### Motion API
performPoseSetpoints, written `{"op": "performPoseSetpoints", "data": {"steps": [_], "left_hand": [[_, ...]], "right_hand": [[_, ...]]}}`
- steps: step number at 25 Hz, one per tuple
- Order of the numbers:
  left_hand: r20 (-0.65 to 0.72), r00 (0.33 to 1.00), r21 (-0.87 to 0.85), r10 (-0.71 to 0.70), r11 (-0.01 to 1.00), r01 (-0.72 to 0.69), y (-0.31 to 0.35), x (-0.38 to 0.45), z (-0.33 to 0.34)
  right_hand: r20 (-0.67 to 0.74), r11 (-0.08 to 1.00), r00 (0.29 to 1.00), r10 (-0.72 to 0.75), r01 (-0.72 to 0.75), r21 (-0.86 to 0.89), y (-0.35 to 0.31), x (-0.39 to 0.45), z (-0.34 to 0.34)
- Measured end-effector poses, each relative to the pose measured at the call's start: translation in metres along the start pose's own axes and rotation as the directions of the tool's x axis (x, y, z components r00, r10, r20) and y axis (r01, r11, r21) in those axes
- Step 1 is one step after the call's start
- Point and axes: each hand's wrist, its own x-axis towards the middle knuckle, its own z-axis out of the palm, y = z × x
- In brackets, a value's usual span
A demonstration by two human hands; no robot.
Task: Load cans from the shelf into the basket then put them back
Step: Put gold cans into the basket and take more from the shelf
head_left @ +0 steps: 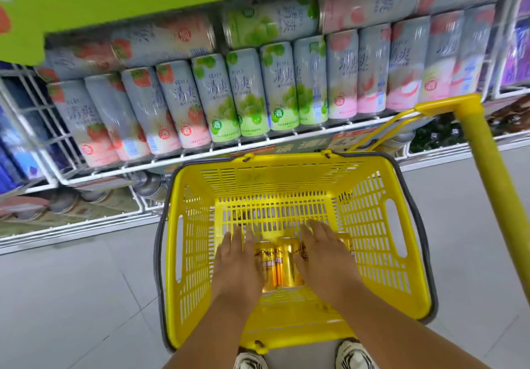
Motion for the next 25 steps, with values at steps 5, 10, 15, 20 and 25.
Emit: {"op": "performPoseSetpoints", "data": {"steps": [5, 10, 15, 20, 25], "left_hand": [[-0.167, 0.980, 0.114, 0.107, 0.990, -0.089, -0.005, -0.021, -0.022], [-0.233, 0.968, 0.154, 0.092, 0.986, -0.057, -0.004, -0.047, -0.055], [-0.307, 0.950, 0.130, 0.051, 0.991, -0.011, 0.003, -0.080, -0.105], [-0.359, 0.933, 0.084, 0.005, 0.996, 0.027, 0.017, -0.125, -0.180], [-0.405, 0.914, 0.076, -0.017, 0.996, 0.053, 0.029, -0.173, -0.258]], "right_hand": [[-0.080, 0.986, 0.990, -0.115, 0.104, -0.131, 0.010, -0.012, -0.028], [-0.111, 0.978, 0.983, -0.146, 0.127, -0.167, 0.001, -0.028, -0.071], [-0.158, 0.973, 0.971, -0.179, 0.151, -0.173, -0.011, -0.051, -0.133], [-0.213, 0.980, 0.962, -0.169, 0.141, -0.141, -0.029, -0.096, -0.199], [-0.222, 0.975, 0.955, -0.195, 0.164, -0.149, -0.056, -0.139, -0.266]]}}
